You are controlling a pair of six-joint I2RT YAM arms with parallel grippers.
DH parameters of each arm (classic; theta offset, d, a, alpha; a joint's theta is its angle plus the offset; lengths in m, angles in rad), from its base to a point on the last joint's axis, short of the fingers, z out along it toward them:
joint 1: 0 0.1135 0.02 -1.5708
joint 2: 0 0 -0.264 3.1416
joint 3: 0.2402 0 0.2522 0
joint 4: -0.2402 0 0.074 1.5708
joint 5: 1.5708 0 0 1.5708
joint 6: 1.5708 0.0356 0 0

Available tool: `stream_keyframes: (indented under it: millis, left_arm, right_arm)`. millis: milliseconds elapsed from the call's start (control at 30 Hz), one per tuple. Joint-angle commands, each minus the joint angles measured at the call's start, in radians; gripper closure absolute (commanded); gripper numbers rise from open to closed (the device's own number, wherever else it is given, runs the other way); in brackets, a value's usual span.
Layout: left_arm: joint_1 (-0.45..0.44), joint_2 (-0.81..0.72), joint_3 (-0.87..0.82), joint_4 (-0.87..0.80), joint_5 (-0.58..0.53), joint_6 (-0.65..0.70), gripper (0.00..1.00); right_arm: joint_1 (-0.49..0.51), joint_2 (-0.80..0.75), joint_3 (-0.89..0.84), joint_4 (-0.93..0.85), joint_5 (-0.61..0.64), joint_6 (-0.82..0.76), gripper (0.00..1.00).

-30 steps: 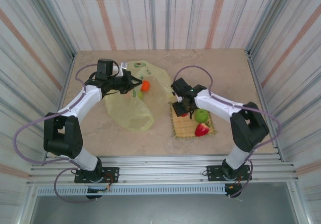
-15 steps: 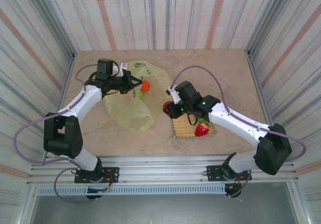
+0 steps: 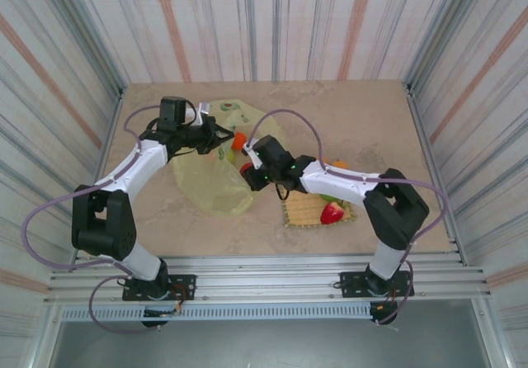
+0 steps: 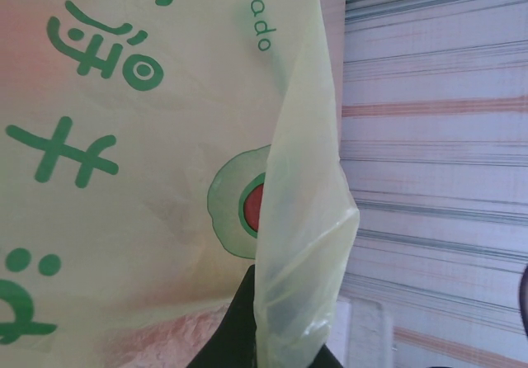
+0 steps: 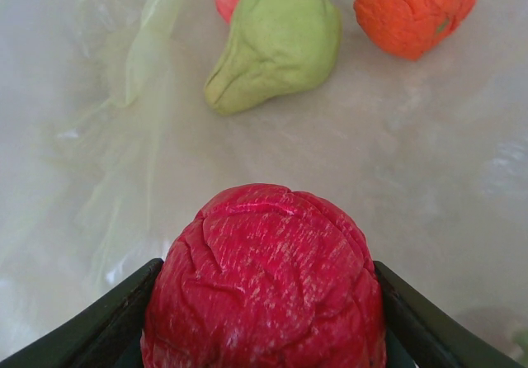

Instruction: Place the fruits into the plastic bag

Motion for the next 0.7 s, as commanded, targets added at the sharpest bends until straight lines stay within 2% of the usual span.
stream_keyframes:
  millis: [0,200,533,667]
  left_arm:
    - [-0.001,-0.010,0.006,0.015,0.026,-0.006,1.00]
    - [0.000,-0.015,0.007,0.017,0.027,-0.007,1.00]
    - [0.003,-0.016,0.004,0.024,0.032,-0.013,1.00]
    - [0.003,-0.017,0.004,0.026,0.032,-0.014,1.00]
  right_arm:
    - [0.005,0.053,0.019,0.166,0.029,0.028,0.39]
    - [0.004,0.151,0.024,0.351,0.005,0.121,0.39]
    - [0.025,0.301,0.107,0.492,-0.057,0.326,0.39]
    - [0.035,0.349,0.147,0.517,-0.041,0.387,0.39]
